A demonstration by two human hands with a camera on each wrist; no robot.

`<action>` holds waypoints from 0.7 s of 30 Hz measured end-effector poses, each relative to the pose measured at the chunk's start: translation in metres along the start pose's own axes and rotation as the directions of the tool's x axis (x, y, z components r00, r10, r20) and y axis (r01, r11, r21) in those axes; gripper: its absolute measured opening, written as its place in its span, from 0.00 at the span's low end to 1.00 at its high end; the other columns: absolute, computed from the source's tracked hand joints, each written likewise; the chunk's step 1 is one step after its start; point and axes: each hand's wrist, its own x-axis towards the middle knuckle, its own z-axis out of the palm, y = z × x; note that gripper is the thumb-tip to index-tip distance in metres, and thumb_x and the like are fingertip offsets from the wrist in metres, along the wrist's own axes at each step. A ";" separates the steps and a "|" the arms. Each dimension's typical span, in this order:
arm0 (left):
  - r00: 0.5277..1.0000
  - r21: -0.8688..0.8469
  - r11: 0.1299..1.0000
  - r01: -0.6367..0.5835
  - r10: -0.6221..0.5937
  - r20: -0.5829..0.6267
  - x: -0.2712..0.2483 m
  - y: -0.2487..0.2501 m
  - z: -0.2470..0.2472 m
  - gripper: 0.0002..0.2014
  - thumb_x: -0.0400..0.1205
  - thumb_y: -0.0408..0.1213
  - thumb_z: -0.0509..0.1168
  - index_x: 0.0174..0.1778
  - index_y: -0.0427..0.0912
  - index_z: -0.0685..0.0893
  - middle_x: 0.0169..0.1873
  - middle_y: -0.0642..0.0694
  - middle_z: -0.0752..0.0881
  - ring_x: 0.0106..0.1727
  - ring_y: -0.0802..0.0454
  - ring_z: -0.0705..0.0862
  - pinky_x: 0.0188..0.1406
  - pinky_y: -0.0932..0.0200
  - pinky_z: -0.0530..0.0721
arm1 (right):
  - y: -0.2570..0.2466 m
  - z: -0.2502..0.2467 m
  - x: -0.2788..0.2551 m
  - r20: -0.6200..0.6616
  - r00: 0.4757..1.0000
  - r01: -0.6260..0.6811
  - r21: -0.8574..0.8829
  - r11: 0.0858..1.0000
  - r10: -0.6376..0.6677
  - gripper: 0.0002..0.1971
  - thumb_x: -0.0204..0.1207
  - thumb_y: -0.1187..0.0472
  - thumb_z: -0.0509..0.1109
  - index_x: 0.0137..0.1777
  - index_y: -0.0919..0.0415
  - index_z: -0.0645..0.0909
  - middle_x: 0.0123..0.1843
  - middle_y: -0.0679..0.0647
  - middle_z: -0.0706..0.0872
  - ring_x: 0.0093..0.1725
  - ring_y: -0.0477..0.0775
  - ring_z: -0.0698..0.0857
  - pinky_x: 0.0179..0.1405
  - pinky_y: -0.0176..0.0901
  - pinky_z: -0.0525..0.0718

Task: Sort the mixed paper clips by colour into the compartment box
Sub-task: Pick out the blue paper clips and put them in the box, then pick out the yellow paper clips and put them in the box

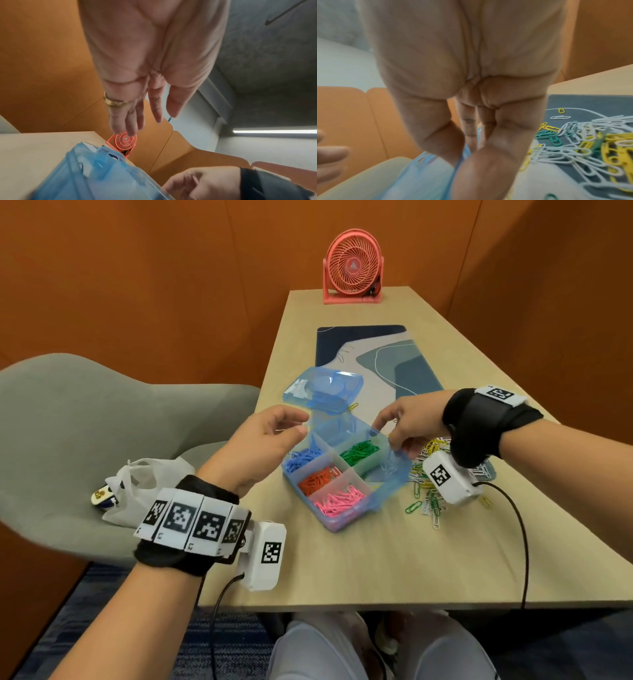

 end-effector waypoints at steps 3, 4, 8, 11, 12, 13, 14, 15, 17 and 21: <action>0.998 -0.019 0.999 -0.036 0.034 -0.054 -0.003 -0.001 0.006 0.06 0.82 0.34 0.65 0.52 0.47 0.83 0.49 0.47 0.85 0.48 0.59 0.82 0.49 0.70 0.79 | -0.008 -0.002 0.005 -0.054 0.998 -0.019 0.099 0.995 0.025 0.17 0.75 0.79 0.64 0.60 0.63 0.78 0.29 0.62 0.84 0.20 0.51 0.82 0.24 0.38 0.87; 0.997 -0.002 0.999 -0.041 0.041 -0.059 -0.004 -0.002 0.010 0.05 0.82 0.34 0.65 0.51 0.47 0.83 0.47 0.48 0.86 0.46 0.60 0.82 0.46 0.73 0.78 | -0.010 -0.001 0.008 -0.075 0.997 -0.024 0.137 0.990 0.034 0.15 0.76 0.79 0.63 0.57 0.64 0.77 0.25 0.60 0.83 0.19 0.50 0.80 0.22 0.37 0.86; 0.999 0.282 0.959 -0.039 0.028 0.043 -0.008 -0.007 0.026 0.06 0.79 0.38 0.69 0.50 0.49 0.84 0.43 0.56 0.85 0.42 0.62 0.81 0.35 0.81 0.74 | -0.022 0.003 0.022 -0.124 0.989 -0.050 0.237 0.970 0.081 0.08 0.77 0.76 0.62 0.50 0.66 0.77 0.22 0.57 0.81 0.18 0.48 0.77 0.29 0.41 0.88; 0.995 0.522 0.850 -0.074 0.026 0.099 -0.006 -0.007 0.031 0.12 0.79 0.37 0.67 0.58 0.48 0.81 0.52 0.56 0.83 0.51 0.60 0.78 0.40 0.75 0.71 | -0.025 0.007 0.035 -0.135 0.985 -0.070 0.275 0.959 0.111 0.13 0.75 0.74 0.65 0.60 0.69 0.76 0.34 0.63 0.80 0.20 0.50 0.78 0.56 0.53 0.87; 0.995 0.556 0.828 -0.076 0.030 0.092 -0.003 -0.006 0.031 0.14 0.79 0.35 0.66 0.61 0.47 0.80 0.54 0.54 0.83 0.52 0.59 0.78 0.43 0.72 0.70 | -0.026 0.008 0.038 -0.128 0.985 -0.075 0.285 0.956 0.116 0.15 0.75 0.74 0.64 0.61 0.70 0.76 0.36 0.63 0.80 0.20 0.50 0.78 0.58 0.54 0.86; 0.997 0.583 0.810 -0.068 0.029 0.076 0.000 -0.006 0.031 0.15 0.79 0.34 0.66 0.62 0.46 0.79 0.54 0.52 0.83 0.51 0.57 0.78 0.45 0.69 0.71 | -0.026 0.010 0.041 -0.123 0.986 -0.075 0.289 0.954 0.115 0.15 0.75 0.74 0.64 0.61 0.70 0.76 0.36 0.64 0.80 0.20 0.50 0.78 0.58 0.53 0.86; 0.998 0.613 0.788 -0.048 0.015 0.059 0.002 -0.004 0.030 0.14 0.79 0.34 0.65 0.62 0.45 0.78 0.53 0.51 0.82 0.50 0.55 0.78 0.45 0.65 0.73 | -0.027 0.011 0.043 -0.120 0.987 -0.071 0.294 0.953 0.110 0.14 0.75 0.74 0.64 0.61 0.70 0.76 0.36 0.64 0.81 0.20 0.50 0.79 0.57 0.52 0.86; 0.999 0.647 0.762 -0.023 -0.010 0.047 0.005 -0.004 0.029 0.13 0.79 0.35 0.66 0.60 0.45 0.78 0.52 0.49 0.82 0.50 0.52 0.79 0.45 0.61 0.77 | -0.027 0.012 0.044 -0.112 0.988 -0.071 0.298 0.952 0.109 0.14 0.75 0.74 0.64 0.61 0.70 0.75 0.37 0.64 0.82 0.20 0.50 0.79 0.57 0.51 0.86; 0.997 0.715 0.698 0.018 -0.064 0.038 0.012 -0.004 0.026 0.10 0.78 0.37 0.67 0.54 0.45 0.79 0.51 0.48 0.83 0.51 0.47 0.81 0.48 0.55 0.82 | -0.028 0.015 0.045 -0.093 0.990 -0.071 0.310 0.948 0.105 0.14 0.75 0.73 0.64 0.61 0.71 0.75 0.46 0.67 0.86 0.21 0.50 0.79 0.58 0.50 0.86; 0.993 0.799 0.602 0.012 -0.103 0.063 0.019 -0.002 0.021 0.03 0.78 0.36 0.67 0.41 0.45 0.79 0.43 0.47 0.81 0.45 0.47 0.78 0.42 0.59 0.75 | -0.030 0.021 0.039 -0.062 0.996 -0.048 0.308 0.950 0.070 0.06 0.77 0.74 0.62 0.49 0.65 0.75 0.33 0.60 0.82 0.21 0.48 0.79 0.41 0.42 0.88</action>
